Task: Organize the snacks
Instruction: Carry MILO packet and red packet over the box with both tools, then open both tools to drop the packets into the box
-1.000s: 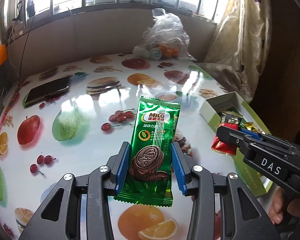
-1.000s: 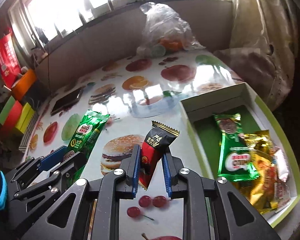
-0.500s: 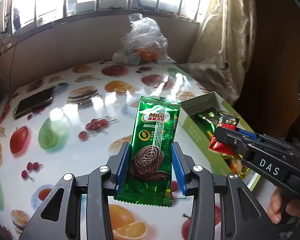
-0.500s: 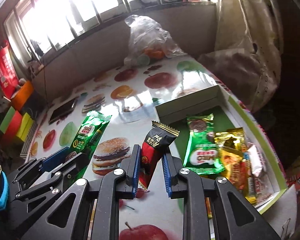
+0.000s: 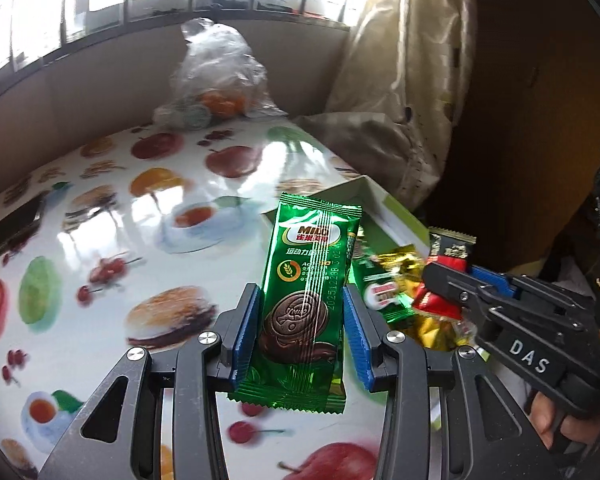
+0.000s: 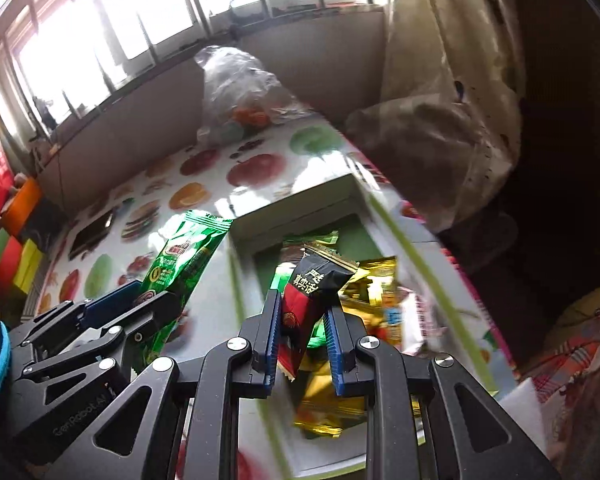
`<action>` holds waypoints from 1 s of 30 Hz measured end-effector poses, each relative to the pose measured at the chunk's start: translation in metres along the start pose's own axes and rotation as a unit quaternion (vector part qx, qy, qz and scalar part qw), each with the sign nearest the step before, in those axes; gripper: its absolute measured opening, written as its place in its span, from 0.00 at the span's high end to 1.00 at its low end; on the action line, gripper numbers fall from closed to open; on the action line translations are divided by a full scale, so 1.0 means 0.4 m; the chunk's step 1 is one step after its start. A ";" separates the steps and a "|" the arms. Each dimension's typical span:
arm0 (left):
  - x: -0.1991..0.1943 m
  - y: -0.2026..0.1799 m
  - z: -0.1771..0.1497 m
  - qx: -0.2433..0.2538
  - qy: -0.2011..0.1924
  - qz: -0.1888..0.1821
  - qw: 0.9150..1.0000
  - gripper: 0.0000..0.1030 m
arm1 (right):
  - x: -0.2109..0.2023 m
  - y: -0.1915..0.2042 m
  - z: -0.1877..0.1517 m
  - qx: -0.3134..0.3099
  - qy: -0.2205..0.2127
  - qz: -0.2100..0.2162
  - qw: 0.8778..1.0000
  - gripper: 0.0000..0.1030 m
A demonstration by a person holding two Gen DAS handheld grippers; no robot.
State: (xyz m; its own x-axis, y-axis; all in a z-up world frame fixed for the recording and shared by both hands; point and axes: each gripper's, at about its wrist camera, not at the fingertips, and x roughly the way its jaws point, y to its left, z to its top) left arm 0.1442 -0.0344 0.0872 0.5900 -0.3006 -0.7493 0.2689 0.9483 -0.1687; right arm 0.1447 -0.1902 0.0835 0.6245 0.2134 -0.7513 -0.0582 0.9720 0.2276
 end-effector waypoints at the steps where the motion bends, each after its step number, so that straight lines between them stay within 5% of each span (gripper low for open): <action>1: 0.005 -0.006 0.002 0.000 0.002 0.000 1.000 0.59 | 0.000 -0.012 0.001 0.002 0.001 -0.002 1.000 0.81; 30: 0.152 -0.090 0.030 0.014 0.049 0.009 0.999 0.59 | 0.109 -0.116 0.020 -0.013 0.035 0.013 0.999 0.77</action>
State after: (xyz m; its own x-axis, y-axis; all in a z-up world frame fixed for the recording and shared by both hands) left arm 0.1795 -0.0879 0.0553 0.5187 -0.2704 -0.8110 0.2802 0.9500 -0.1376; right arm 0.1808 -0.2269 0.0450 0.5667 0.2437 -0.7871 -0.0945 0.9682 0.2317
